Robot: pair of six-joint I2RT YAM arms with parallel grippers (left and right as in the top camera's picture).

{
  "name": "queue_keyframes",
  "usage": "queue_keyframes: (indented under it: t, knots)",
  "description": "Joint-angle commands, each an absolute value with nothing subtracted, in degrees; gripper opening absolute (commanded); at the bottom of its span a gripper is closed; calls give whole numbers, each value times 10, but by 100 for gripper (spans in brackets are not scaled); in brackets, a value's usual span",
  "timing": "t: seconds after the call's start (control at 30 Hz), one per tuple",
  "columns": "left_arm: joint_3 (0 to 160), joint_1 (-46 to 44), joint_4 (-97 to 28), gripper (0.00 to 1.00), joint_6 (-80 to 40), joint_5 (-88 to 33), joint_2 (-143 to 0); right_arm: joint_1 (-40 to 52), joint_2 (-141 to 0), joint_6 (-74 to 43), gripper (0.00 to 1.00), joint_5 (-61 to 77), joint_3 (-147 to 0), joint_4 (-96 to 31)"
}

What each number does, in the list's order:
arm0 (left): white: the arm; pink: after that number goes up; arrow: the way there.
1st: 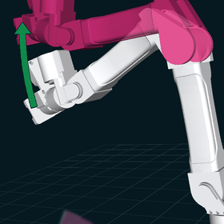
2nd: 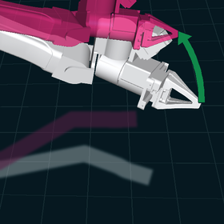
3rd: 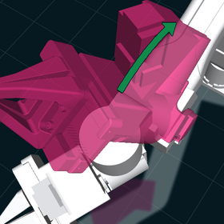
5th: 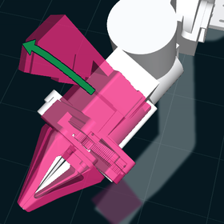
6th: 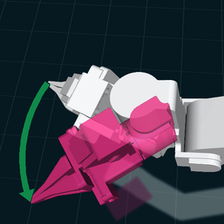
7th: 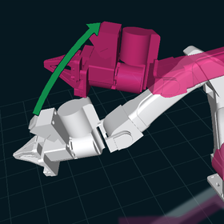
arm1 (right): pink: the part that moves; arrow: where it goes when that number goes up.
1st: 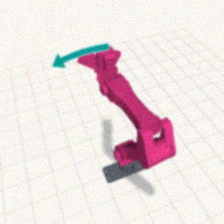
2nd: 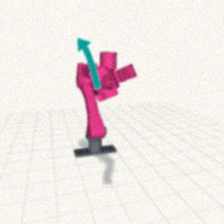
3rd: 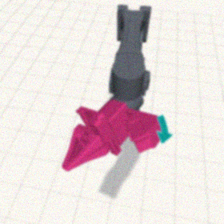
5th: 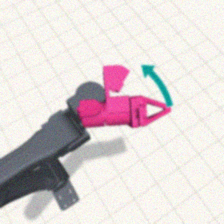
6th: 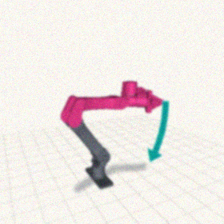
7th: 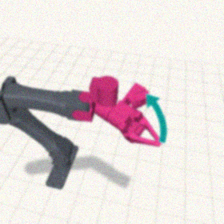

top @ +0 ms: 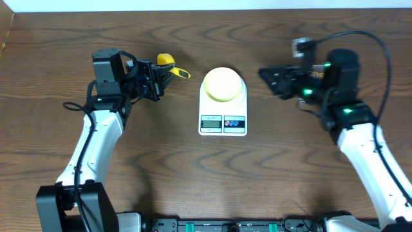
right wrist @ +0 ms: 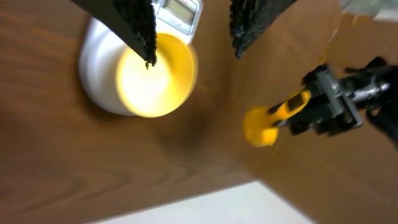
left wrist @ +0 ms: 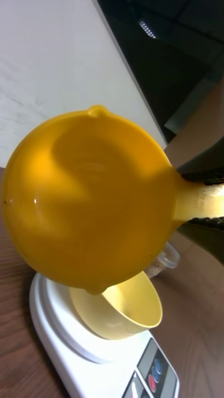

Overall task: Scoop item into bowl and weigh 50g on scale
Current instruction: 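Reach the right gripper toward the left gripper's scoop, then grasp the scoop with the right gripper and release the left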

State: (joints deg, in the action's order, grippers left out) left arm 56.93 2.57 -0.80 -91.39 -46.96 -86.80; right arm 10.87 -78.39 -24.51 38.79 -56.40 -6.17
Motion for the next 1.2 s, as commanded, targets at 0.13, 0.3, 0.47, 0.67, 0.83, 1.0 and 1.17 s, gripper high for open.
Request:
queue_keyframes:
  t: [0.13,0.3,0.47,0.67,0.83,1.0,1.17]
  knots:
    - [576,22,-6,7,-914,-454,-863,226,-789,-274,52,251,-612,-58]
    - [576,-9,-6,7,-934,-454,-863,277,-789,-274,58,185,-616,-46]
    - [576,-42,-5,7,-969,-450,-863,312,-789,-272,59,144,-616,-39]
    - [576,-83,-4,7,-979,-411,-863,343,-790,-272,60,97,-616,-36]
    - [576,-115,28,7,-983,-395,-863,358,-802,-272,59,73,-615,-36]
    - [576,-126,58,7,-982,-396,-863,361,-827,-273,59,59,-615,-36]
    - [576,-126,59,7,-982,-399,-863,361,-849,-274,59,59,-615,-27]
